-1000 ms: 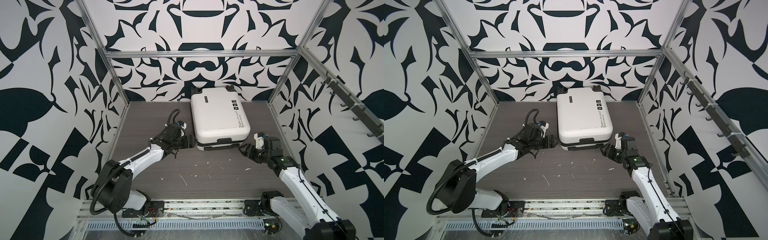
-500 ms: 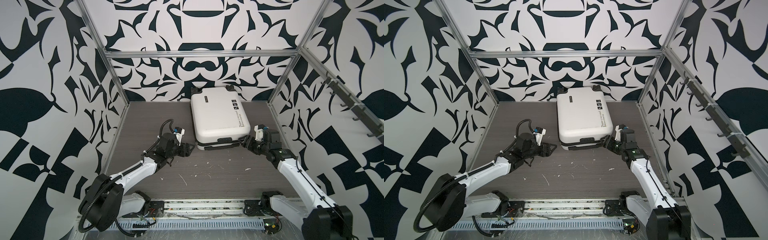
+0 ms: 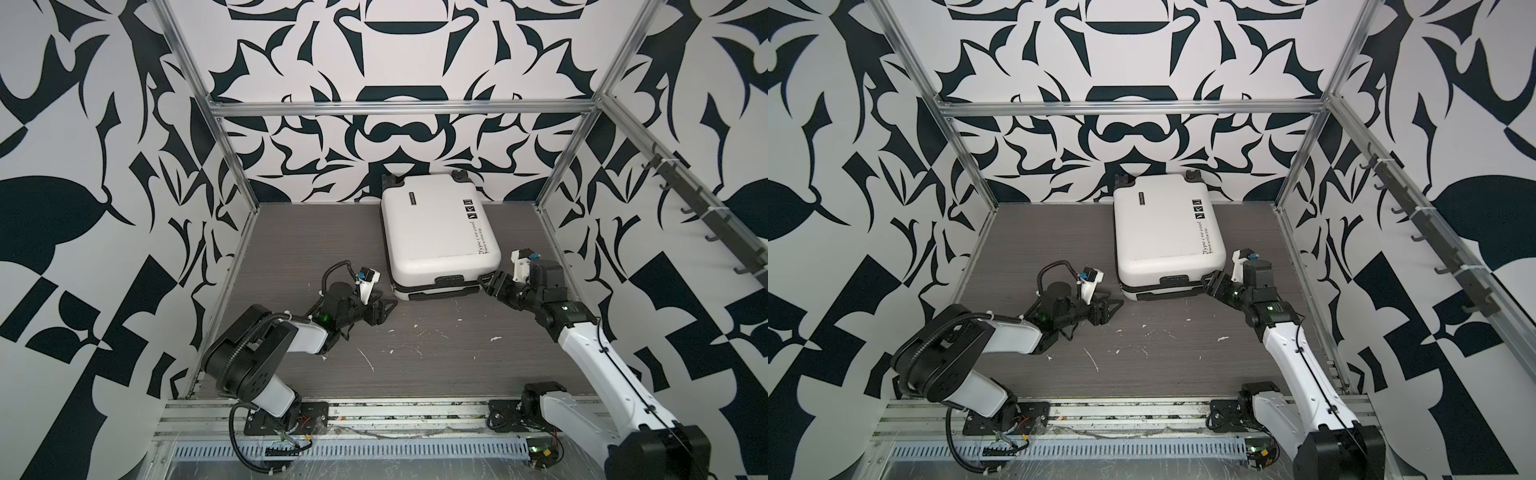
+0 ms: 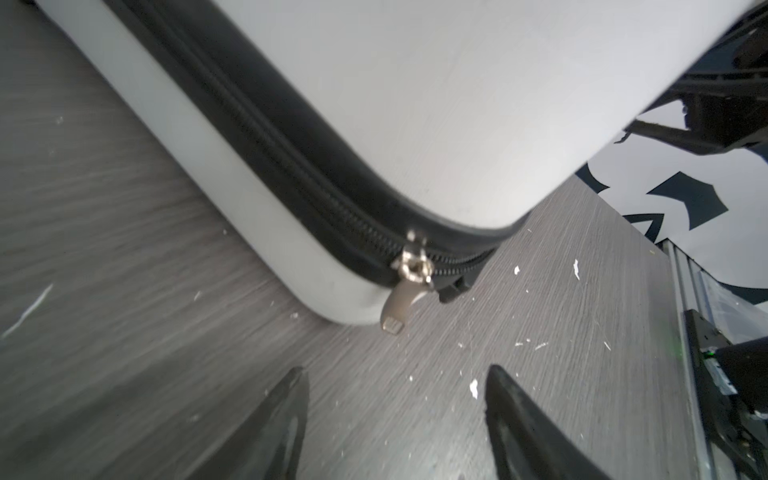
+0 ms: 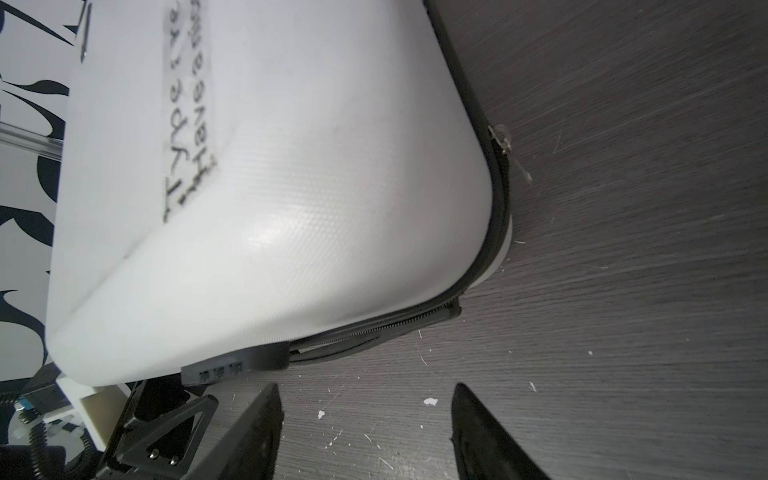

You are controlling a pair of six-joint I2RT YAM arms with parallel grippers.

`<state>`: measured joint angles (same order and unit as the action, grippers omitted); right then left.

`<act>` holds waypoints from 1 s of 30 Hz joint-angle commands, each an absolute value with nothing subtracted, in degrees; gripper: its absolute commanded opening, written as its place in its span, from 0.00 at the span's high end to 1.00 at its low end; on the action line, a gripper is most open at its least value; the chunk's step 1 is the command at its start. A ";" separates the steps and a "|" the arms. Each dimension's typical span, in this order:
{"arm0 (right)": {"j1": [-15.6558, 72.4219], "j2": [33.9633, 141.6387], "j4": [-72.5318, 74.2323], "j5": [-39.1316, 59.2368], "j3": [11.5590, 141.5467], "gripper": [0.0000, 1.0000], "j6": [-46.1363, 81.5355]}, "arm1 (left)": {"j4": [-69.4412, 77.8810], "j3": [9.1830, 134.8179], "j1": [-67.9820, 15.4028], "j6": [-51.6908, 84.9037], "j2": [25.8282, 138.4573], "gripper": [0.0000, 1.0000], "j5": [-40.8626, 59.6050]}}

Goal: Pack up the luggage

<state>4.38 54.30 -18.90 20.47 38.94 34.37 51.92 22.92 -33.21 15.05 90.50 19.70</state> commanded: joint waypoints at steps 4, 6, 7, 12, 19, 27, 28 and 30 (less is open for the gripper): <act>4.66 53.35 -18.83 20.02 39.12 0.34 34.80 | 57.93 25.26 -33.90 10.42 93.58 0.37 16.30; 4.66 53.43 -18.64 20.04 39.05 0.34 35.02 | 57.94 25.57 -34.32 9.11 94.07 0.40 15.23; 4.67 53.50 -18.46 20.10 39.02 0.34 35.14 | 57.92 25.75 -34.59 8.42 94.26 0.41 14.80; 4.67 54.05 -17.91 20.39 38.94 0.34 35.51 | 56.21 27.11 -36.46 4.99 95.05 0.44 11.89; 4.72 53.92 -17.80 20.50 38.50 0.35 35.68 | 57.21 27.93 -37.57 3.92 96.47 0.55 7.55; 4.66 53.45 -17.84 20.57 37.97 0.35 35.94 | 57.61 29.14 -38.14 4.20 97.73 0.66 5.74; 4.73 53.44 -17.82 20.57 37.97 0.35 35.93 | 57.61 29.09 -38.14 4.18 97.70 0.67 5.21; 4.72 53.35 -17.89 20.57 37.73 0.35 35.99 | 57.91 29.00 -38.14 4.14 97.56 0.69 4.68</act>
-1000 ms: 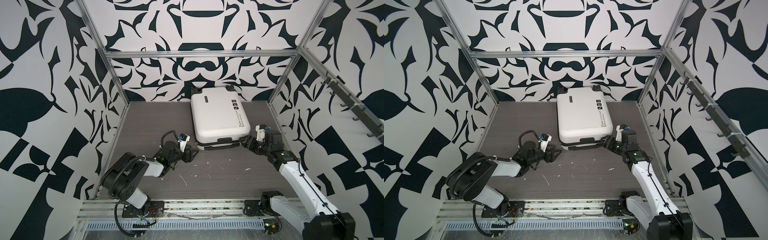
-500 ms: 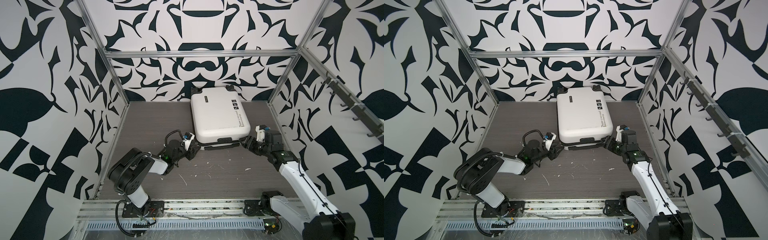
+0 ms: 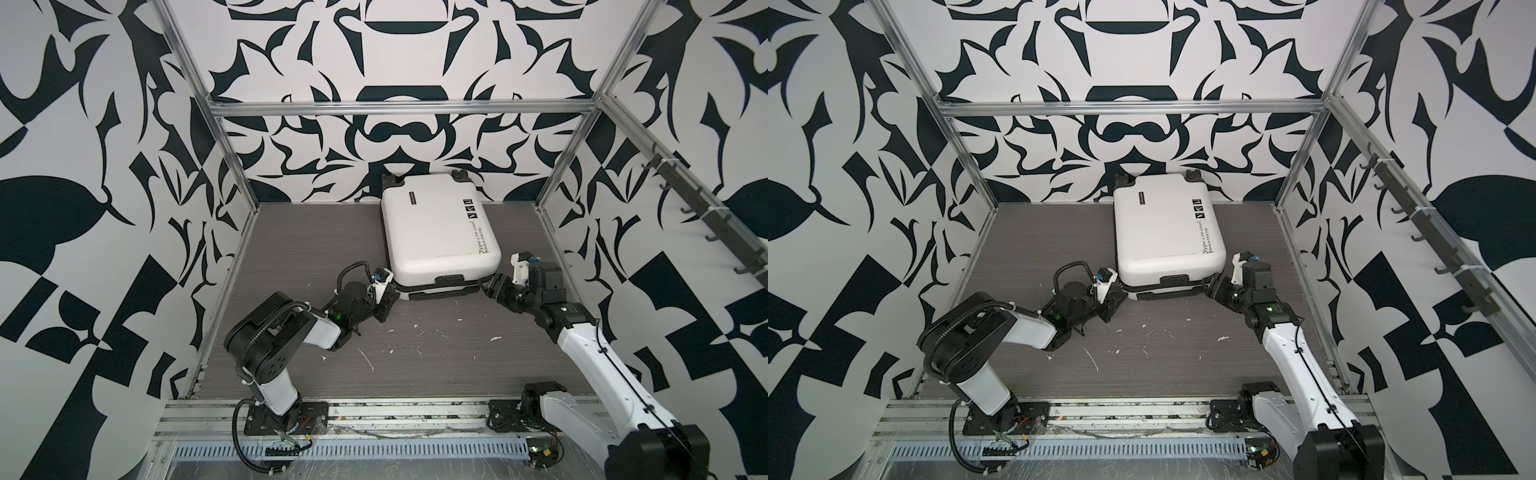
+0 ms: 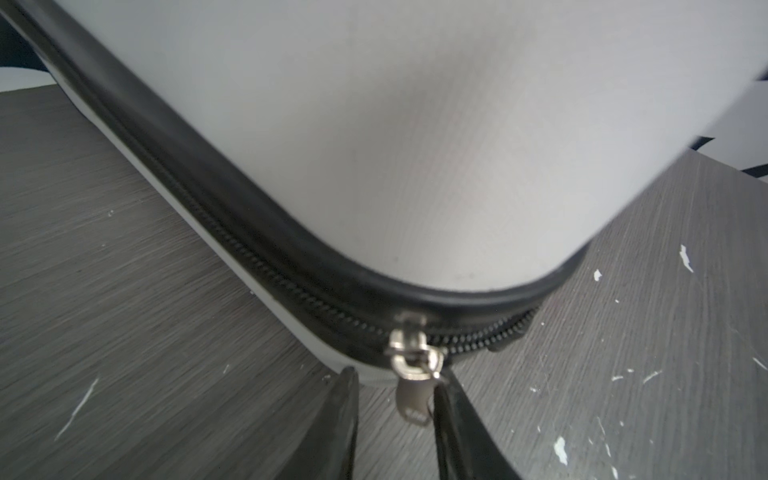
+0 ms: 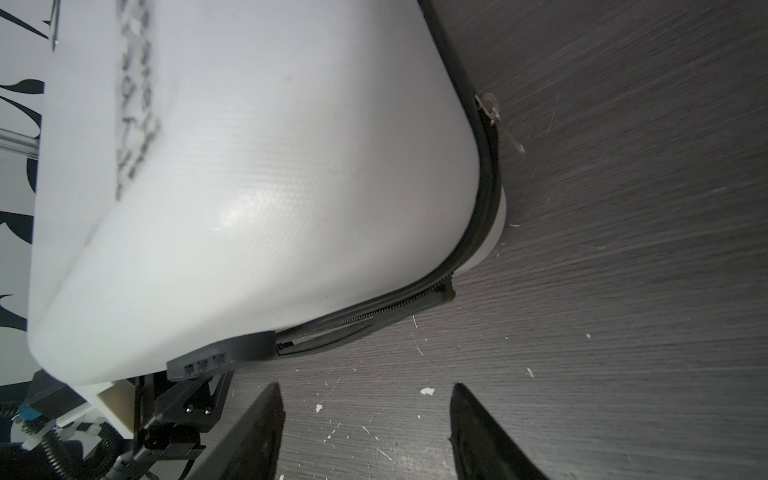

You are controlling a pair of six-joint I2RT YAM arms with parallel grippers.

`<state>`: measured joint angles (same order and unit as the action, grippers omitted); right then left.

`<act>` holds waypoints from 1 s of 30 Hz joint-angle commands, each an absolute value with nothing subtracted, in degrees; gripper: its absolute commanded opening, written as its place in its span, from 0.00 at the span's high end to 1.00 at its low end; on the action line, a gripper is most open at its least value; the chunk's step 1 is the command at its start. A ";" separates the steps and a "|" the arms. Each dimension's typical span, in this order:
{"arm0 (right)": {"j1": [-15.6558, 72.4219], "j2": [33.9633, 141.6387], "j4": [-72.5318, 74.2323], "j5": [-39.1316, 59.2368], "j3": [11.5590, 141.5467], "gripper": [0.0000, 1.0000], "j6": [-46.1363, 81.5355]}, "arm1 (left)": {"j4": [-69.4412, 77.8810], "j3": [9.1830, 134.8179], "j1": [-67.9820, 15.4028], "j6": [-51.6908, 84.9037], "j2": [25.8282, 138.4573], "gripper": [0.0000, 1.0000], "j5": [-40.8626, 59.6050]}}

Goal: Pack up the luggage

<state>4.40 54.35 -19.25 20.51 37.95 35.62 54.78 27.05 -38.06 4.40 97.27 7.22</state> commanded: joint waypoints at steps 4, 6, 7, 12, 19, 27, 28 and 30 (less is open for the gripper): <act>4.66 53.10 -17.83 20.55 37.27 0.35 36.28 | 58.31 28.75 -38.15 3.85 97.03 0.72 4.14; 4.70 53.00 -17.84 20.57 37.05 0.35 36.38 | 58.62 28.53 -38.16 3.61 96.69 0.74 4.01; 4.66 53.00 -17.78 20.57 36.93 0.35 36.47 | 58.83 28.32 -38.16 3.59 96.47 0.76 3.97; 4.73 52.82 -17.49 20.65 36.23 0.35 36.82 | 59.33 27.70 -38.18 3.18 95.69 0.84 4.18; 4.70 52.65 -17.30 20.84 35.77 0.36 37.07 | 60.05 27.01 -38.18 2.99 94.49 0.87 3.62; 4.68 52.47 -17.05 21.09 35.18 0.36 37.33 | 58.85 27.59 -38.15 2.17 93.64 0.75 2.05; 4.67 52.47 -16.97 21.16 35.09 0.36 37.44 | 58.72 27.67 -38.19 1.94 93.52 0.76 2.05; 4.72 52.47 -16.90 21.18 34.99 0.36 37.52 | 58.63 27.90 -38.17 1.69 93.31 0.78 2.24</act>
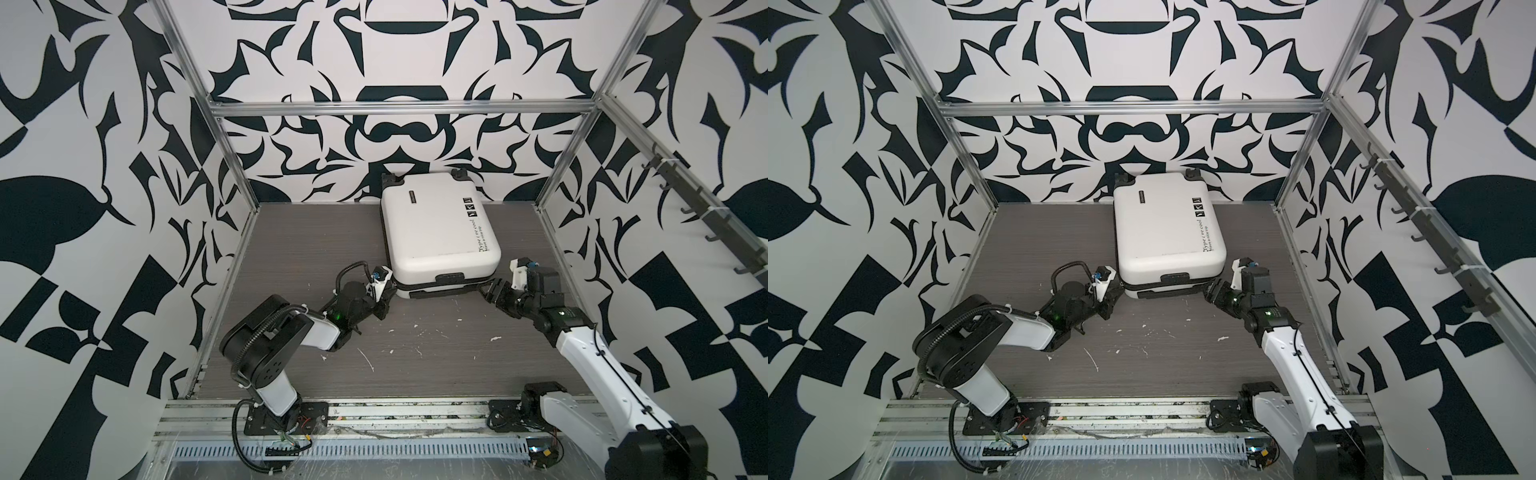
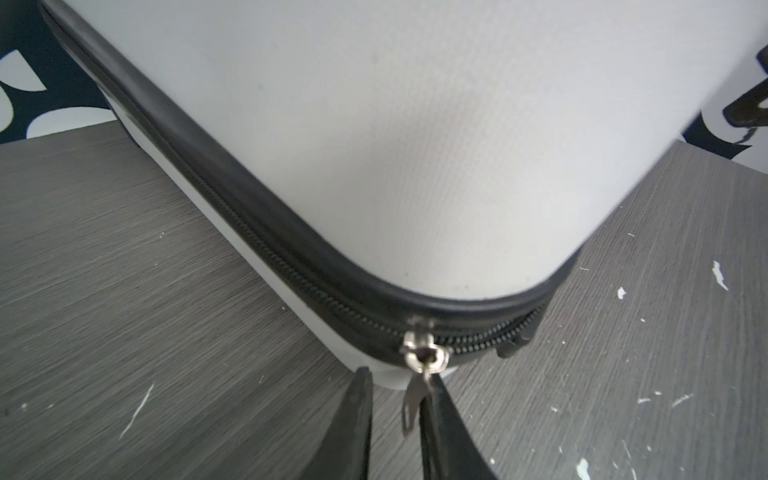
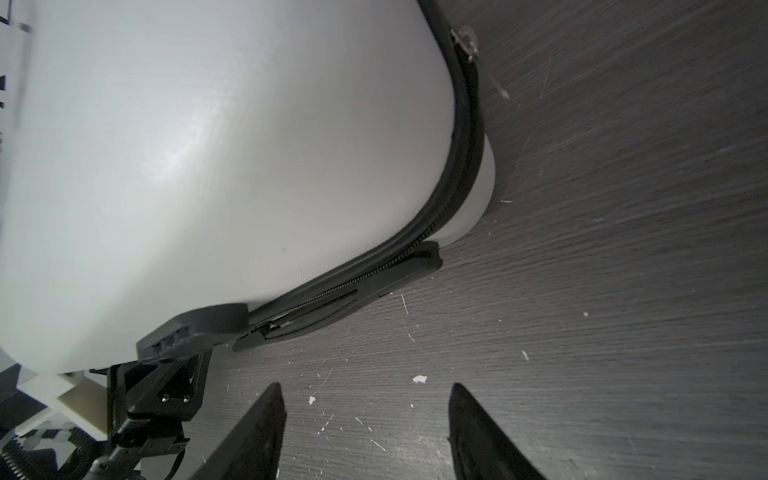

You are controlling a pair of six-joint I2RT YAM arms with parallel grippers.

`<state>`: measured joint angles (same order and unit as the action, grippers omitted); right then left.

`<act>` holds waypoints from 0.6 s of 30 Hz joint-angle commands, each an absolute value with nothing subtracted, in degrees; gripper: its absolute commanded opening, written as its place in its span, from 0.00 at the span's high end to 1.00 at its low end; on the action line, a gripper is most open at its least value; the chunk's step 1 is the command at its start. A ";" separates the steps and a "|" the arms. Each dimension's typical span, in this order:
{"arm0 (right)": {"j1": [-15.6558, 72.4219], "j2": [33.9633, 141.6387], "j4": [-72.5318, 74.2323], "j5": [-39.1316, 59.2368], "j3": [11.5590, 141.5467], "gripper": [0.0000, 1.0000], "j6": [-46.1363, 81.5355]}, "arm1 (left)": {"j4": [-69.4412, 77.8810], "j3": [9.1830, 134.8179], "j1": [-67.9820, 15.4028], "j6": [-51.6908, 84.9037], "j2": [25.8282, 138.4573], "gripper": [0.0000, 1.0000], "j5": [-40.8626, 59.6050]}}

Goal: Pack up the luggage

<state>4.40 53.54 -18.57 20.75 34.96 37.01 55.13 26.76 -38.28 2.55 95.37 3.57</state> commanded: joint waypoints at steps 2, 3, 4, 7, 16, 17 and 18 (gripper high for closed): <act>4.66 52.56 -16.79 21.37 34.81 0.36 37.60 | 58.56 27.95 -38.14 1.46 93.16 0.79 2.78; 4.73 52.56 -16.70 21.36 34.72 0.36 37.62 | 58.61 27.95 -38.20 1.42 93.08 0.79 3.05; 4.69 52.58 -16.66 21.45 34.64 0.36 37.70 | 58.60 27.95 -38.17 1.23 93.05 0.80 3.36; 4.67 52.56 -16.40 21.53 34.15 0.36 38.09 | 59.14 27.52 -38.16 1.06 92.67 0.83 4.25; 4.66 53.77 -12.27 21.35 30.73 0.35 41.82 | 56.45 27.60 -38.18 1.55 90.42 1.00 7.87; 4.70 54.03 -10.55 21.31 29.62 0.35 43.65 | 55.19 27.68 -38.19 1.63 90.04 1.00 7.98; 4.70 54.26 -8.22 21.50 28.48 0.35 45.46 | 54.52 27.69 -38.17 1.67 89.74 1.00 8.12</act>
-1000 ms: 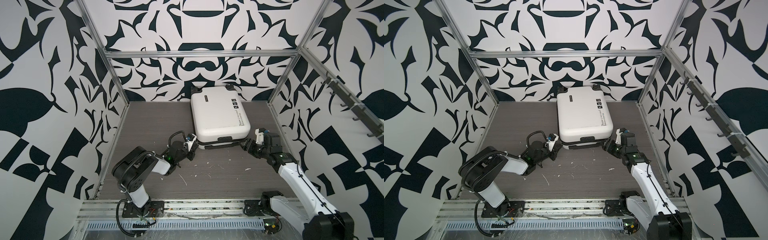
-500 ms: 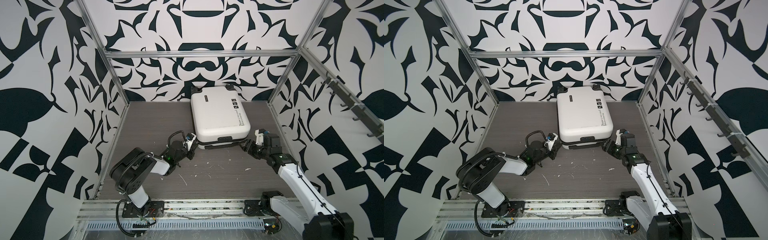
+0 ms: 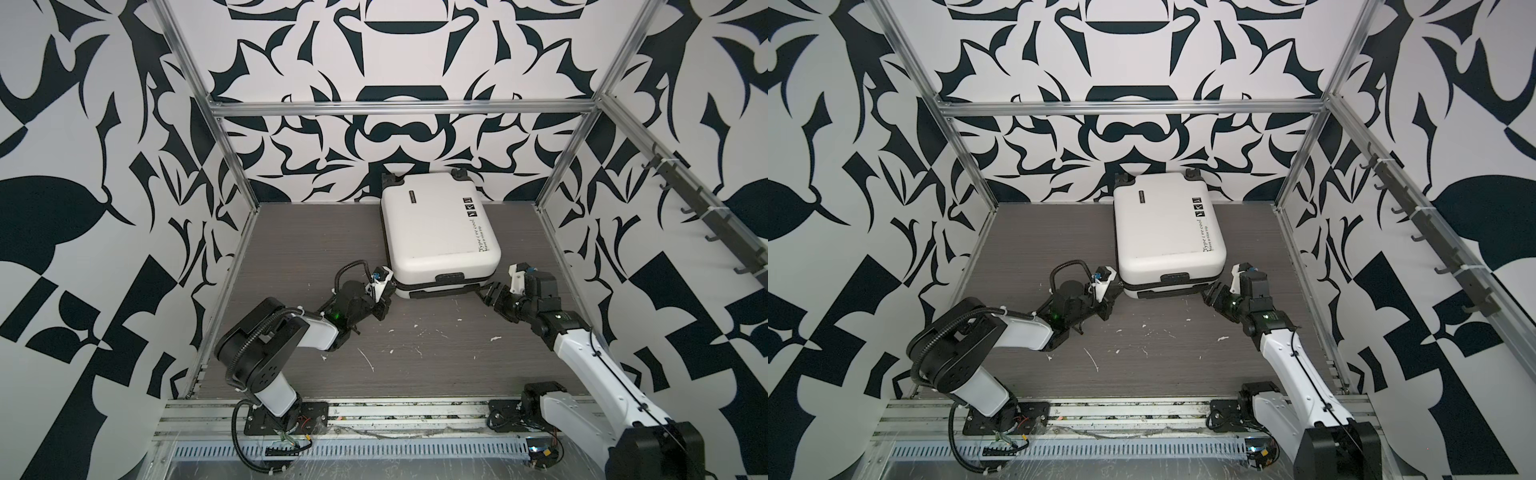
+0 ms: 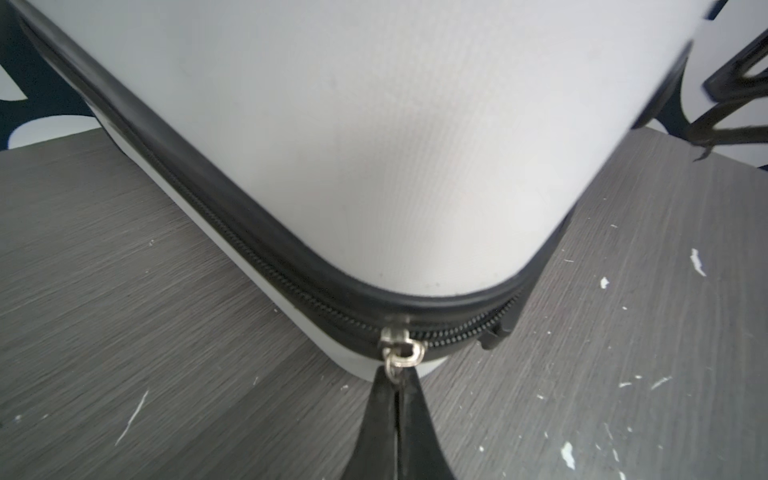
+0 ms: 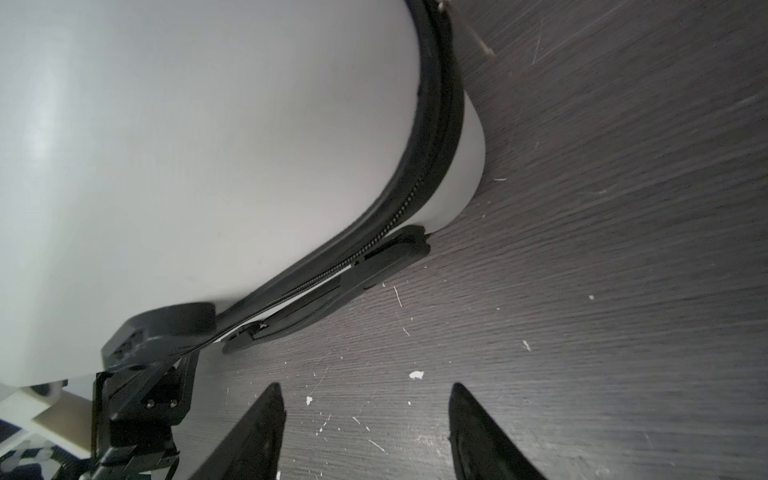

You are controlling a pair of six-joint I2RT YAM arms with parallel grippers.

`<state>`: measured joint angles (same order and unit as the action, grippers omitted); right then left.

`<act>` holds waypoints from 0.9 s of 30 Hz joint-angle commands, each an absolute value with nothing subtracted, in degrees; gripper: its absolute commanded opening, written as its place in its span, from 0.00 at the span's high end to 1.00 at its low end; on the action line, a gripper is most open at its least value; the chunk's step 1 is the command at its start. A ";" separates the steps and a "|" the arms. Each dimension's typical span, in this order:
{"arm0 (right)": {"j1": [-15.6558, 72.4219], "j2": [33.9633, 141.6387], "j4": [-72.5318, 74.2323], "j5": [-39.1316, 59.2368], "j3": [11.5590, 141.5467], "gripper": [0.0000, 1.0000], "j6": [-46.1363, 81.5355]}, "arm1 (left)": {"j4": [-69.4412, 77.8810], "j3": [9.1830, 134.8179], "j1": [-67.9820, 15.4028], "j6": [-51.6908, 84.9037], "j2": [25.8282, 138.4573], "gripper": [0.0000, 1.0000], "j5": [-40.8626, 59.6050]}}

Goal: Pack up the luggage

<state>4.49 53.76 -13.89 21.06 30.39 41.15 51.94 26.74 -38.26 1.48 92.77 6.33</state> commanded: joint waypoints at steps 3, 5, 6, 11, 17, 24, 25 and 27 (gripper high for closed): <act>4.67 55.36 1.88 22.21 23.37 0.35 52.99 | 53.26 27.25 -38.21 2.09 88.85 1.00 9.00; 4.70 56.06 9.00 22.14 19.82 0.35 57.71 | 51.51 27.14 -38.21 2.51 87.99 1.00 9.68; 4.75 56.32 11.29 21.83 18.63 0.35 59.27 | 50.36 27.23 -38.19 2.59 87.51 1.00 10.15; 5.32 56.60 17.74 20.10 15.09 0.35 63.99 | 39.24 29.09 -38.20 3.33 83.97 1.00 12.92; 6.62 58.32 23.13 18.67 13.25 0.37 66.84 | 27.38 31.24 -38.20 4.08 80.50 1.00 15.55; 9.97 64.16 31.67 17.24 12.83 0.45 69.92 | 22.95 32.95 -38.20 5.12 80.46 1.00 15.58; 10.50 64.60 32.29 16.98 12.88 0.45 70.03 | 23.04 32.96 -38.15 5.34 80.53 1.00 15.56; 11.45 65.03 32.84 16.01 12.83 0.45 70.24 | 23.03 33.21 -38.15 5.87 80.77 1.00 15.53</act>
<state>10.33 64.95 27.22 18.09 12.78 69.01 24.23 31.79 -38.00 4.93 81.73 13.15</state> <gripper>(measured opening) 0.549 0.046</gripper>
